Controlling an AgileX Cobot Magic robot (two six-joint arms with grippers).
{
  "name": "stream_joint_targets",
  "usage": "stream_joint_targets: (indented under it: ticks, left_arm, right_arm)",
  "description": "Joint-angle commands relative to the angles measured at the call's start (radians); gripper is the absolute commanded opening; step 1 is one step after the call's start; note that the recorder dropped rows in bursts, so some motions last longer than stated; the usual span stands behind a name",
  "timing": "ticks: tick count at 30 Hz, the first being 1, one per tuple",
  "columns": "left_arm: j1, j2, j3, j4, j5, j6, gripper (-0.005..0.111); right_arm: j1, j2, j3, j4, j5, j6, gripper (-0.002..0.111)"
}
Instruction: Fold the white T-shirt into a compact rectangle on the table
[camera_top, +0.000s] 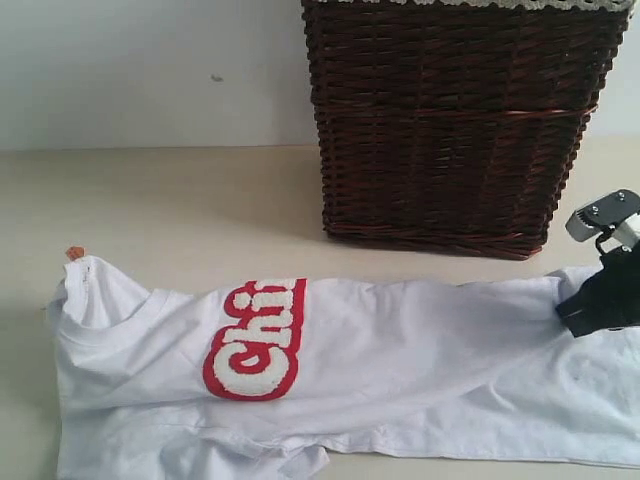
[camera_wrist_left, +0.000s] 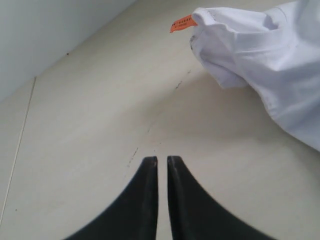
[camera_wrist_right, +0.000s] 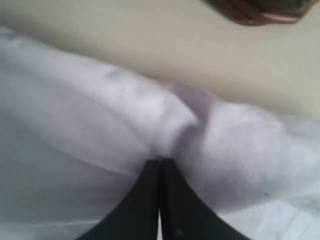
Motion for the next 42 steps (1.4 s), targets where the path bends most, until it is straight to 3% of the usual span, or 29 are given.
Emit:
stream_joint_targets:
  ticks: [1, 11, 17, 20, 24, 26, 32, 38, 42]
  left_arm:
    - [0.002, -0.002, -0.003, -0.012, -0.004, -0.003, 0.009]
    - [0.002, -0.002, -0.003, -0.012, -0.004, -0.003, 0.009]
    - [0.002, -0.002, -0.003, -0.012, -0.004, -0.003, 0.009]
    - [0.002, -0.002, -0.003, -0.012, -0.004, -0.003, 0.009]
    - [0.002, -0.002, -0.003, -0.012, -0.004, -0.003, 0.009]
    - [0.002, -0.002, -0.003, -0.012, -0.004, -0.003, 0.009]
    - [0.002, -0.002, -0.003, -0.012, -0.004, -0.003, 0.009]
    - [0.002, -0.002, -0.003, -0.012, -0.004, -0.003, 0.009]
    - [0.002, -0.002, -0.003, -0.012, -0.004, -0.003, 0.009]
  right_arm:
    - [-0.001, -0.013, 0.002, 0.021, -0.069, -0.008, 0.000]
    - [-0.001, -0.456, 0.010, 0.027, 0.026, 0.175, 0.000]
    - [-0.001, -0.804, 0.080, 0.473, 0.008, 0.201, 0.000]
    - [-0.001, -0.949, 0.126, 0.365, 0.152, 0.213, 0.000]
    - [-0.001, -1.071, 0.153, 0.098, 0.545, 0.246, 0.000]
    - [-0.001, -1.140, 0.172, 0.038, 0.619, 0.259, 0.000]
    - [-0.001, -1.395, 0.253, -0.133, 0.384, 0.543, 0.000]
    - [-0.003, -1.530, 0.304, -0.425, -0.011, 1.064, 0.000]
    - [-0.026, -1.551, 0.390, -0.566, -0.287, 1.110, 0.004]
